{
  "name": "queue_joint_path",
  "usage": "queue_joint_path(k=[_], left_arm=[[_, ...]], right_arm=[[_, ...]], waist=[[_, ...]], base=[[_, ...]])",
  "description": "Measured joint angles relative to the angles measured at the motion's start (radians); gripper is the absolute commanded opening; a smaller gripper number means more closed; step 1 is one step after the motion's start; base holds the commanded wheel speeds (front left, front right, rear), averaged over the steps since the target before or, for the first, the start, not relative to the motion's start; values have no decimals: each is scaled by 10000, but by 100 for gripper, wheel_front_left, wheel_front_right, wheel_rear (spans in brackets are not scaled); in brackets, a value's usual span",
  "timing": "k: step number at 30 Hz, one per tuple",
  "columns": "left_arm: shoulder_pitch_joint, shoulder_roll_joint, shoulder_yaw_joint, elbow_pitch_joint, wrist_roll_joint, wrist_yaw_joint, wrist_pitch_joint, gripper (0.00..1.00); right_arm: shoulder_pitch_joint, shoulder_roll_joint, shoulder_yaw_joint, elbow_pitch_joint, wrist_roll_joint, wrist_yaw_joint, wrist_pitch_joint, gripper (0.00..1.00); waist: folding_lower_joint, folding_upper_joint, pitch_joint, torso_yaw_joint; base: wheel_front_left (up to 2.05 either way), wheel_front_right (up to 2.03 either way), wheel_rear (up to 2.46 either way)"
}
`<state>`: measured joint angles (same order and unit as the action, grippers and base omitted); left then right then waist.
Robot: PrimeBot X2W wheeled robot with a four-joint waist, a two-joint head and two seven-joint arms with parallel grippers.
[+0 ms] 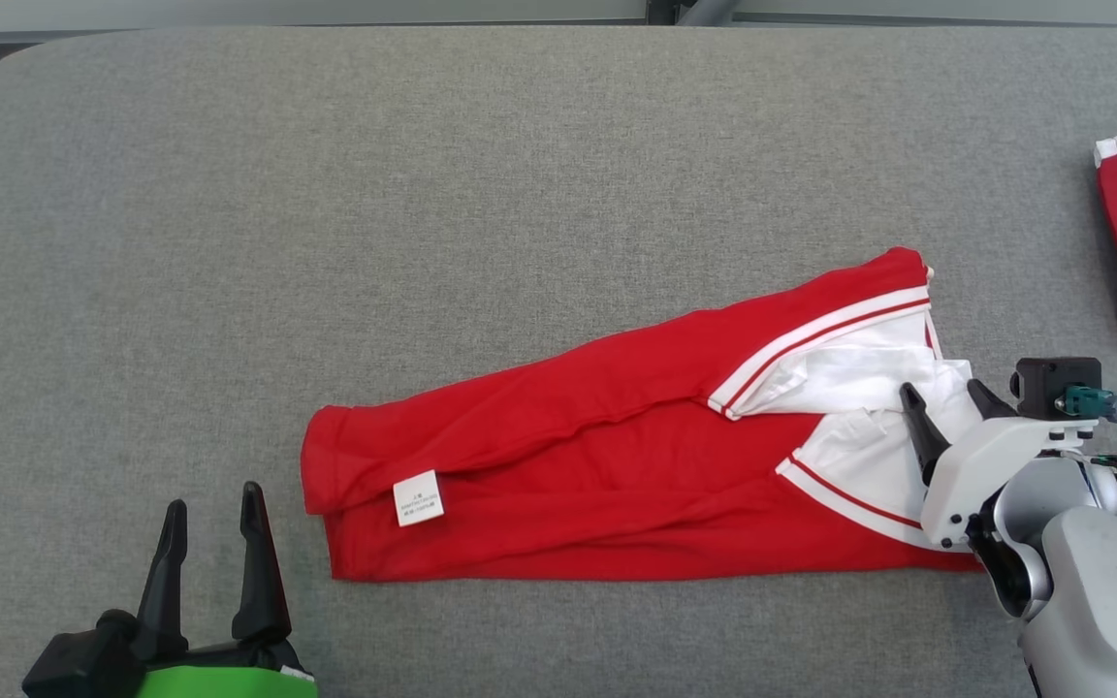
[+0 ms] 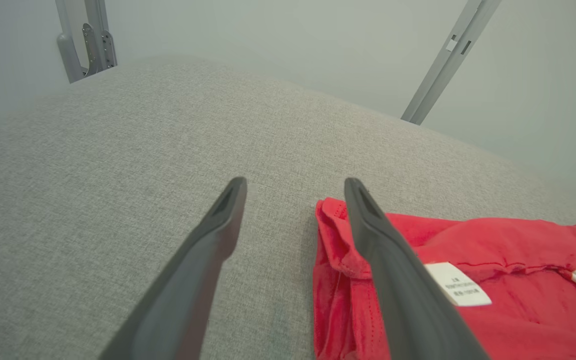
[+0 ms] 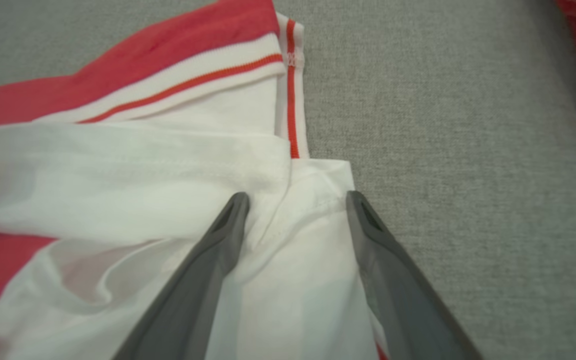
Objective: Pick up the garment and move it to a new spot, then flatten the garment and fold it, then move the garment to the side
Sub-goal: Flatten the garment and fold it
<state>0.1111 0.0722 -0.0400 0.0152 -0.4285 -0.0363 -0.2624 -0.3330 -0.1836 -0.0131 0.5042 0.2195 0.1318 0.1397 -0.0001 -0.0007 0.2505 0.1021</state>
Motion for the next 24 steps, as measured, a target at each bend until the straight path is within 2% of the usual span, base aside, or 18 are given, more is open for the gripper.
queue_joint_path(k=[15, 16, 17, 18, 19, 24], left_arm=[[-33, -192, 238, 198, 88, -242, 0, 100], [-35, -194, 244, 201, 88, -255, 0, 100], [-36, -196, 240, 207, 88, -261, 0, 100], [-42, -198, 238, 215, 96, -265, 0, 100], [-51, -199, 236, 217, 107, -267, 0, 100], [-171, -205, 305, 213, 157, -293, 0, 100]], right_arm=[[200, -253, 286, -169, 907, -2, 1177, 100], [199, -251, 362, -203, 1053, -17, 1227, 77], [197, -253, 424, -215, 1231, -35, 1237, 41], [184, -253, 506, -221, 1386, -38, 1244, 16], [157, -257, 629, -228, 1530, -59, 1243, 0], [-8, -341, 1022, -184, 2625, -40, 1108, 0]], waist=[[0, 0, -93, 113], [0, 0, -77, 109], [0, 0, -60, 105], [1, 0, -41, 102], [0, 0, -19, 100], [0, 0, 11, 120]], base=[[0, 0, 0], [0, 0, 0], [0, 0, 0], [0, 0, 0], [0, 0, 0], [0, 0, 0]])
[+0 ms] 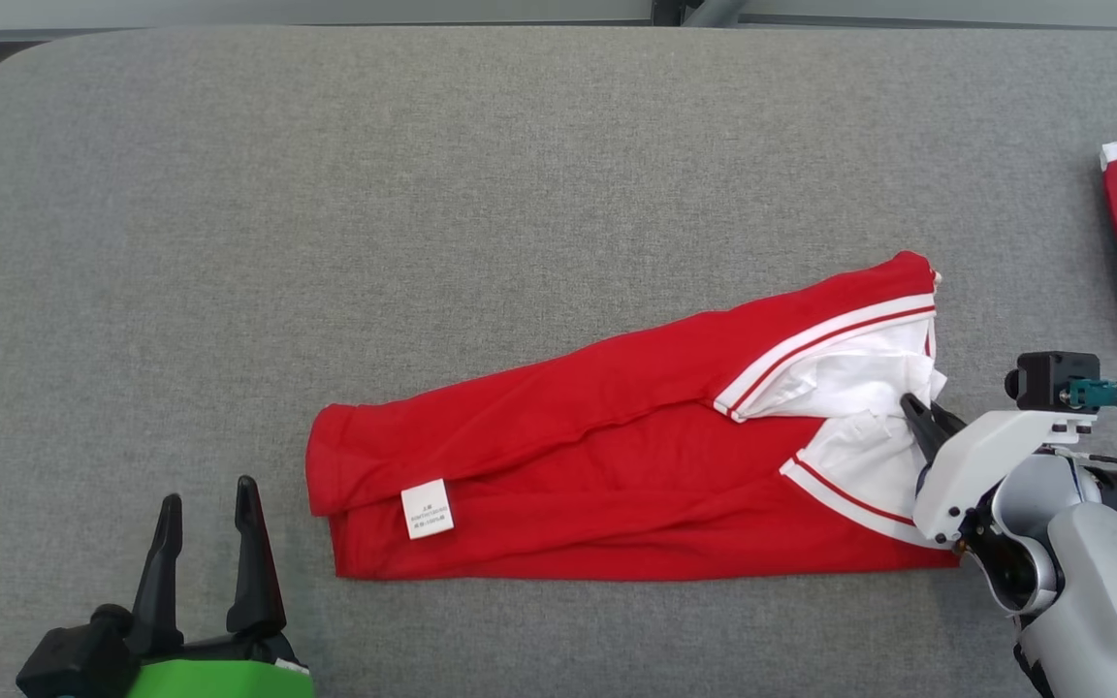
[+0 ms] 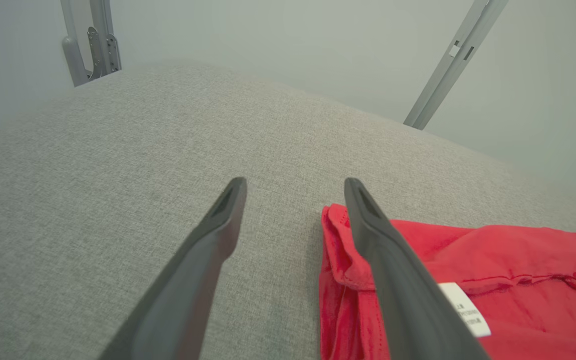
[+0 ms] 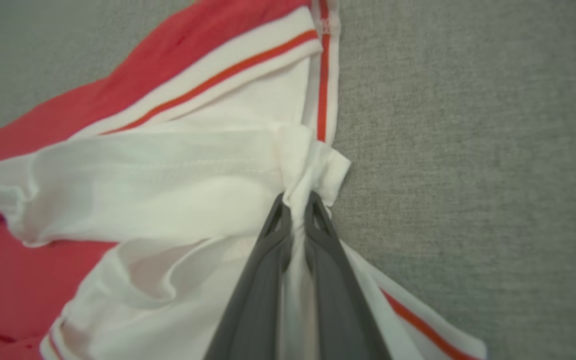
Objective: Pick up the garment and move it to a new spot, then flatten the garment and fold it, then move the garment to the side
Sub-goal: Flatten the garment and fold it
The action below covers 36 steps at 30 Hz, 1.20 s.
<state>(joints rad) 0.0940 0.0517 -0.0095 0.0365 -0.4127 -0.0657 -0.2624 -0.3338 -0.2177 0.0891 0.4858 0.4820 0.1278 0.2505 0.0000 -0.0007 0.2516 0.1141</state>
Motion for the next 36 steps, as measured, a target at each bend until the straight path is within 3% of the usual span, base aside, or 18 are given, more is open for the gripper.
queue_joint_path(k=[10, 21, 28, 32, 36], left_arm=[[55, 0, 217, 0, -84, 44, 0, 100], [405, -2, 203, -27, -222, 217, 0, 100], [674, -8, 198, -4, -249, 305, 0, 100], [685, -8, 125, -6, -159, 314, 0, 100], [669, -12, 21, 29, -73, 286, 0, 100]], right_arm=[[-181, -1060, -322, 192, 1407, 42, -512, 0], [17, -2648, -1252, -539, 1572, 38, -422, 0], [689, -2075, -128, -2876, 1935, 27, 313, 0], [889, -1074, 1051, -3831, 1933, 29, 564, 0], [907, 115, 2031, -3733, 1764, 29, 506, 0]], waist=[[0, 0, -311, -60], [0, 1, -823, -308], [0, 0, -1251, -494], [0, 0, -1394, -569], [0, 0, -1328, -531]], base=[[0, 0, 0], [0, 0, 0], [0, 0, 0], [0, 0, 0], [0, 0, 0]])
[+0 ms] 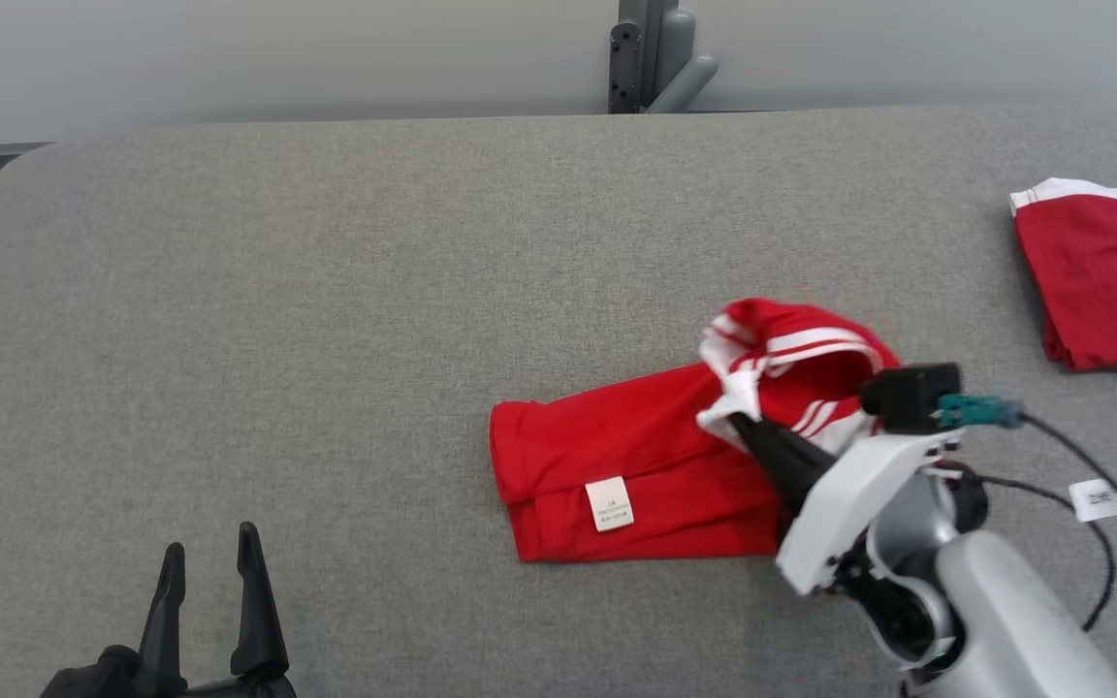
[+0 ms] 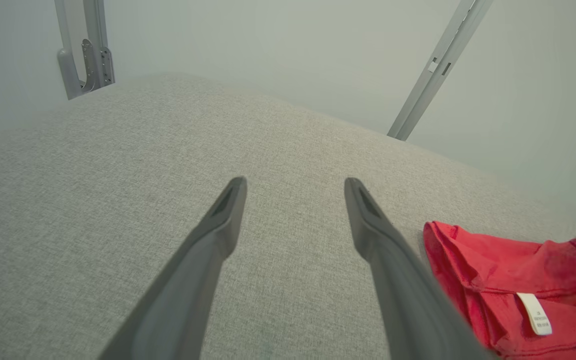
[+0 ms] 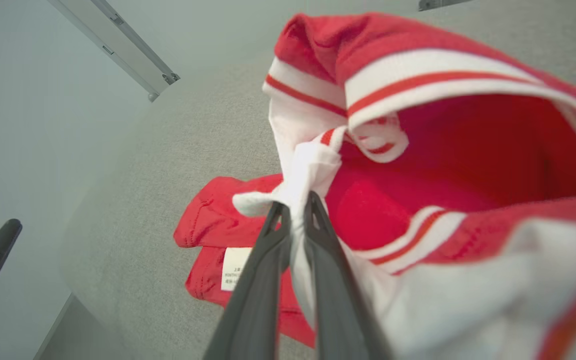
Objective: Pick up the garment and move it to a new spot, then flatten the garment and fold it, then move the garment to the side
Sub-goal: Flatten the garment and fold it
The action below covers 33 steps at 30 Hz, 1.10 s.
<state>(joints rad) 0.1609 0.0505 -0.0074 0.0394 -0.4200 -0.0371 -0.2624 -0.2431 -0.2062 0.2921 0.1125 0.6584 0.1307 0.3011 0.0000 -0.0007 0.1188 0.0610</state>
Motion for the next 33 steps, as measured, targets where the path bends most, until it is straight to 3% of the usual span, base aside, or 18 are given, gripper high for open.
queue_joint_path(k=[4, 8, 11, 18, 31, 32, 33], left_arm=[[-84, 0, -109, 107, 77, -123, 0, 100], [-227, 0, -224, 226, 174, -173, 0, 100], [-237, 0, -259, 318, 267, -211, 0, 100], [-240, 0, -447, 479, 299, -213, -2, 100], [-232, 0, -673, 897, 274, -211, 0, 100], [-231, 0, -665, 907, 274, -211, 0, 100], [-231, 0, -652, 909, 274, -211, 0, 100]], right_arm=[[-192, 1012, 688, 917, -533, -2, -405, 0], [-539, 1467, 1154, 1870, -821, -2, -980, 0], [-774, 1522, 1618, 2353, -700, -2, -1329, 0], [-1352, 1555, 3124, 2941, 757, -2, -2251, 0], [-2324, 1569, 4456, 4378, 2082, -2, -3417, 0], [-2373, 1561, 4487, 4452, 2205, -2, -3568, 24], [-2412, 1565, 4498, 4529, 2322, -2, -3800, 80]], waist=[[0, 0, 88, 146], [0, 0, 167, 357], [0, 0, 205, 482], [0, 0, 158, 667], [0, 0, 39, 856], [0, 0, 33, 852], [0, 0, 24, 842]], base=[[0, 0, 0], [0, 0, 0], [0, 0, 0], [0, 0, 0], [0, 0, 0], [0, 0, 0], [0, 0, 0]])
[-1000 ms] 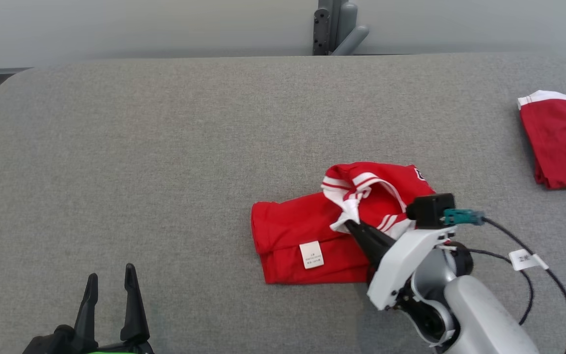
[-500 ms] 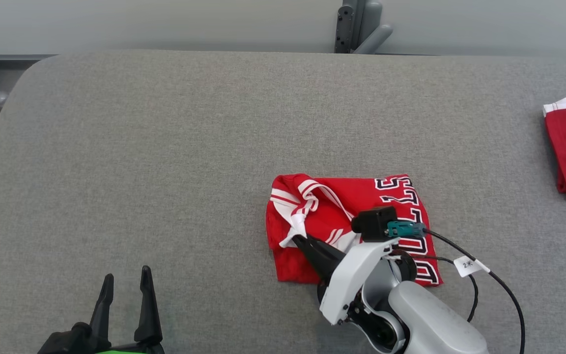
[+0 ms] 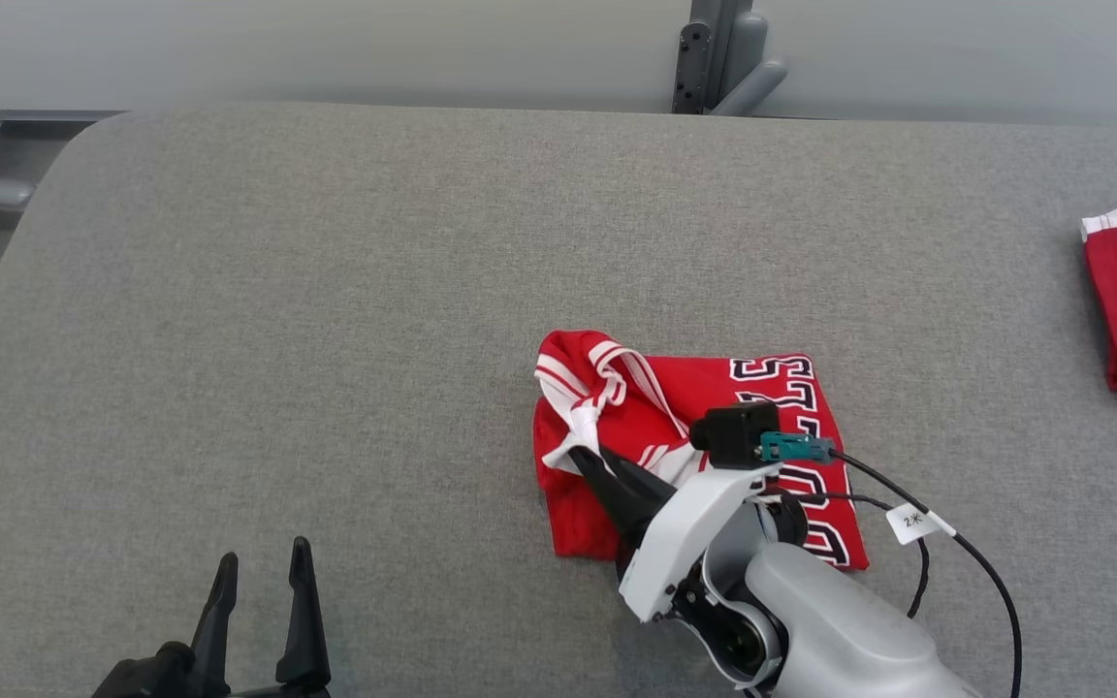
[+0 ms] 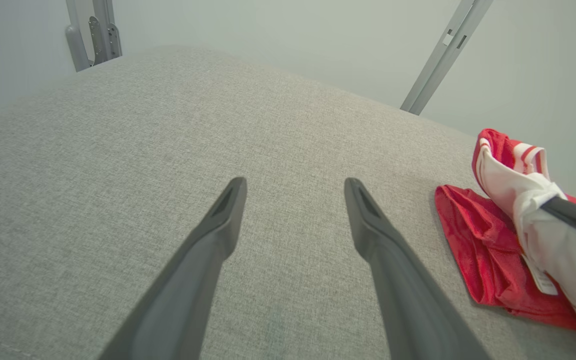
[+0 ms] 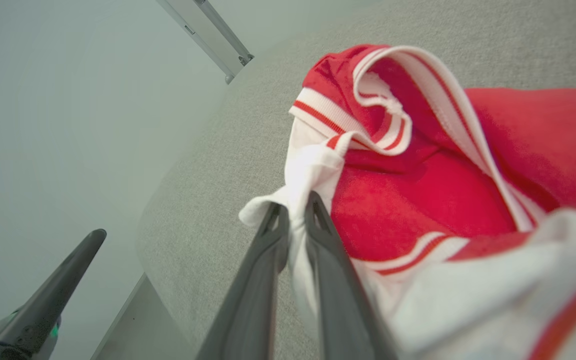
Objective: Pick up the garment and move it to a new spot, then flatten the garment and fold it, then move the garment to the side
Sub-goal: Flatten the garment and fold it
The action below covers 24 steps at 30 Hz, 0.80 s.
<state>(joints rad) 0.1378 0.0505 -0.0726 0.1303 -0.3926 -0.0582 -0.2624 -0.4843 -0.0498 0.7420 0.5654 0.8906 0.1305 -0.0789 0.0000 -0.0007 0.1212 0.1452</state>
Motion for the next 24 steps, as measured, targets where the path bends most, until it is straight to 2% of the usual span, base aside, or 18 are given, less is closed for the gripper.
queue_joint_path(k=[1, 5, 9, 12, 20, 24], left_arm=[[0, 0, 25, 0, 0, 0, 0, 100], [61, 0, 167, -21, -12, 12, 0, 100], [182, 0, 251, -77, -40, 77, 0, 100], [337, 0, 355, -182, -90, 161, 0, 100], [674, 0, 468, -431, -81, 278, 0, 100], [686, -2, 468, -472, -40, 309, 0, 100]], right_arm=[[-49, -4, 42, 77, 42, 0, -224, 100], [-141, 12, 201, 88, 232, 0, -915, 100], [-53, 12, -320, -157, -73, 0, -1524, 100], [397, -58, -1110, -499, -1026, 0, -1701, 100], [2288, -1179, -3827, -1891, -3346, 2, -1799, 100], [2950, -1582, -5361, -2290, -5381, 0, -1825, 100]], waist=[[0, 0, -10, -16], [0, 0, -68, -136], [0, 0, -170, -313], [0, 0, -268, -481], [0, 0, -576, -1039], [0, 0, -762, -1269]], base=[[0, 0, 0], [0, 0, 0], [0, 0, 0], [0, 0, 0], [0, 0, 0], [0, 0, 0]])
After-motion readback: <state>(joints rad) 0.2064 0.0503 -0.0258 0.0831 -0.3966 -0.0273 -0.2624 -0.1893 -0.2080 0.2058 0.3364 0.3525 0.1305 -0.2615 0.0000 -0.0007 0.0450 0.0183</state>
